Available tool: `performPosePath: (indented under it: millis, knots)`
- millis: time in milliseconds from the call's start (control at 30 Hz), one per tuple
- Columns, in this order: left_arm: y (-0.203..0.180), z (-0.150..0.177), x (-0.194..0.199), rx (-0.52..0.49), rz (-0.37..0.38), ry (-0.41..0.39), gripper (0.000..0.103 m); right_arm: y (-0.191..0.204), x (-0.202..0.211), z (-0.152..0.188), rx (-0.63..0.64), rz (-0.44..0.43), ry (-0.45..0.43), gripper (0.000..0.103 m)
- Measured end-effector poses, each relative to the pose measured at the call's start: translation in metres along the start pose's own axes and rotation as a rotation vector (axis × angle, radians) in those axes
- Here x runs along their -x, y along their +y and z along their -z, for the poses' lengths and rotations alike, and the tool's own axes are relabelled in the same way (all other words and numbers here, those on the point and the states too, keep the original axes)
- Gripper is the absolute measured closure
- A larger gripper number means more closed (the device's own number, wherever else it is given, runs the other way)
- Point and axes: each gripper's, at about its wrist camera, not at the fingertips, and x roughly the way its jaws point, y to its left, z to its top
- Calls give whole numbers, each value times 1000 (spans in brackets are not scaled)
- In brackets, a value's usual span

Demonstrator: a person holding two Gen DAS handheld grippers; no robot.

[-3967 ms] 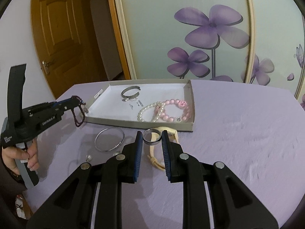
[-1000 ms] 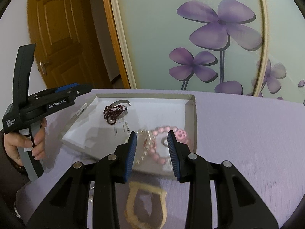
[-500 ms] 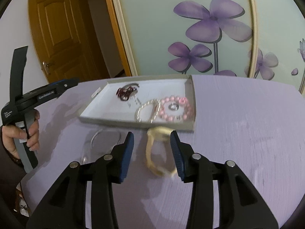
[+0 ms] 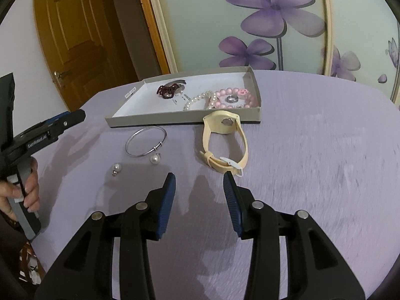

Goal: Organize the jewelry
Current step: 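Move both tools back from the tray toward the two pearl earrings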

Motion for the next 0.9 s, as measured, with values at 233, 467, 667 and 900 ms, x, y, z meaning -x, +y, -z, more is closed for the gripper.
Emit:
performPosePath:
  millis: [233, 467, 667, 900]
  knots:
    - [0, 8, 1, 13, 12, 11, 35, 22, -12, -1, 56, -27, 22, 61]
    - [15, -5, 3, 40, -20, -20, 35, 45, -31, -3, 110, -56, 74, 61]
    - [29, -34, -7, 69, -46, -52, 35, 58, -44, -7, 141, -56, 105, 62]
    - [34, -59, -19, 81, -50, -74, 35, 66, -65, -16, 168, -32, 150, 70]
